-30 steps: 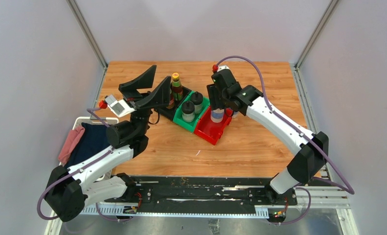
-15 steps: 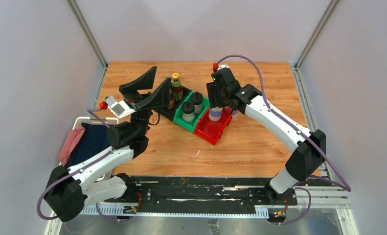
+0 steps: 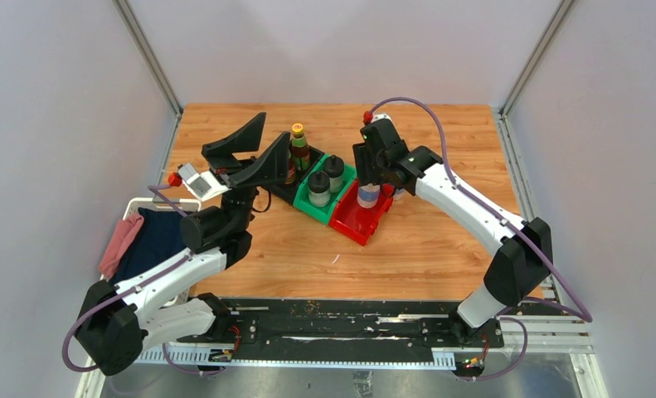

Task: Organize the condiment bottles
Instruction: Place the bottle in the storage box.

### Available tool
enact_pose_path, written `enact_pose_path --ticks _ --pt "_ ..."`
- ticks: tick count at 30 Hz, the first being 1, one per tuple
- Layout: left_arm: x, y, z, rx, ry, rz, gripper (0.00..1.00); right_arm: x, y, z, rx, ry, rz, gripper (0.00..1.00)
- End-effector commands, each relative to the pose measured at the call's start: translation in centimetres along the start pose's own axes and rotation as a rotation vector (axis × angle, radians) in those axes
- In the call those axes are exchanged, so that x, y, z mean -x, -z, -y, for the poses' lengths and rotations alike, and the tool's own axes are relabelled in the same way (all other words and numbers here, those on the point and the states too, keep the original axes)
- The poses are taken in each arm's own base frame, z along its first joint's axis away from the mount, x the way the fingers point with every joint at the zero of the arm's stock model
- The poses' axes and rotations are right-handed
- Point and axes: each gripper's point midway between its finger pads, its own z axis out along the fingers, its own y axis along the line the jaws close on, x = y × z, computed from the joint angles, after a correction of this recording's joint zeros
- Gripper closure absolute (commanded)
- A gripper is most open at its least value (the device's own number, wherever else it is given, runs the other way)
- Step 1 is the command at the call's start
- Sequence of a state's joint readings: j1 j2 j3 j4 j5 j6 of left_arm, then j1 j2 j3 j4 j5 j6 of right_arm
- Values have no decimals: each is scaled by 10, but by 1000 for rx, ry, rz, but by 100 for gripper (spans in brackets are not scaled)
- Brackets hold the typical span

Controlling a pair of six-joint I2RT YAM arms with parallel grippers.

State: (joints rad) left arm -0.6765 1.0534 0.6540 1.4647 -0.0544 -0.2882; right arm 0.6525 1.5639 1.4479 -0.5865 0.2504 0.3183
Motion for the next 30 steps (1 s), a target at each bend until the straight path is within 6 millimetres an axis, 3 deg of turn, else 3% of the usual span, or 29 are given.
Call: enact_pose_path --ticks 1,30 --pt "8 2 3 -4 1 29 21 8 -5 6 -10 -15 36 100" --pt "5 2 9 -28 -1 25 21 -8 -34 4 6 94 43 100"
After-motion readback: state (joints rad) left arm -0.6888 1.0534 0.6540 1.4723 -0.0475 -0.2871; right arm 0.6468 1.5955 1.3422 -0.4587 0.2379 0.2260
